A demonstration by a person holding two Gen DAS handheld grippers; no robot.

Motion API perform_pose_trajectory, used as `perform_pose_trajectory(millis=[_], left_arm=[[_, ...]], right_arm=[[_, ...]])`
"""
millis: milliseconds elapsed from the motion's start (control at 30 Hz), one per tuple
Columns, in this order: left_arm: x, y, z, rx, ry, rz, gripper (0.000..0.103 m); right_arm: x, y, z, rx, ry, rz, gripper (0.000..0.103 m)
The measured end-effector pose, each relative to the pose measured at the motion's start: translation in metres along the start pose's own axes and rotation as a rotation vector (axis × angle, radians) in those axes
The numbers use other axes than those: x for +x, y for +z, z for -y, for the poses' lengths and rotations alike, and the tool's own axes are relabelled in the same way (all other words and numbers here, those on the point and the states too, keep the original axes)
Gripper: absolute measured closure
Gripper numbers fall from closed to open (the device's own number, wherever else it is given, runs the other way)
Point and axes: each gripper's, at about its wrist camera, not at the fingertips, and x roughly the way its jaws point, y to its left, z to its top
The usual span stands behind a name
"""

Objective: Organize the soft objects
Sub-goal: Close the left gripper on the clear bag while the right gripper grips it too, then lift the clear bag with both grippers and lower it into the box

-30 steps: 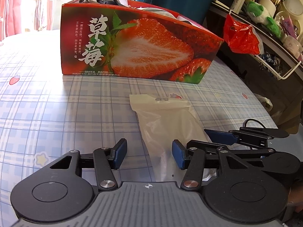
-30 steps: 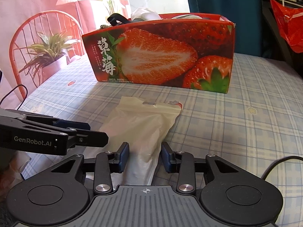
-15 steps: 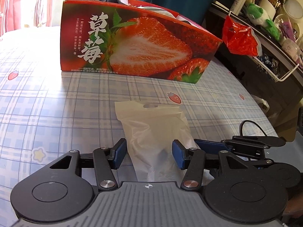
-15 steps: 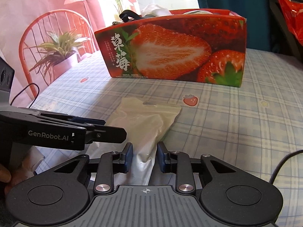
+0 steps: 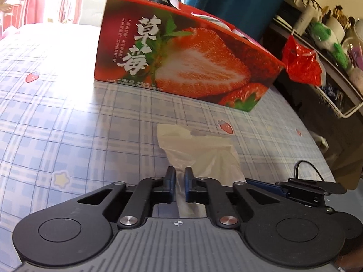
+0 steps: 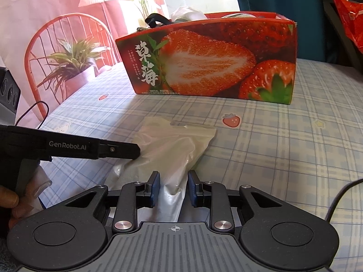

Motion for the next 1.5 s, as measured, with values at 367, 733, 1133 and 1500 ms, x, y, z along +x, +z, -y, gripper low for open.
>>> perform_pose_trajectory(millis=[367, 733, 1133, 1500], left_arm=[[-0.012, 0.008, 0.01, 0.047, -0.026, 0.07, 0.099], [-0.039, 0.079, 0.032, 0.119, -0.086, 0.199, 0.099], [-0.036, 0.181, 0.05, 0.177, -0.073, 0.314, 0.099], [0.01, 0.23, 0.041, 0.2, 0.004, 0.312, 0.099]], right_arm=[[-0.013, 0.007, 0.006, 0.016, -0.023, 0.078, 0.088], [-0.041, 0.067, 0.011, -0.04, -0.043, 0.246, 0.089], [-0.033, 0.177, 0.021, -0.146, -0.096, 0.387, 0.089], [0.022, 0.229, 0.035, -0.202, -0.156, 0.386, 0.089]])
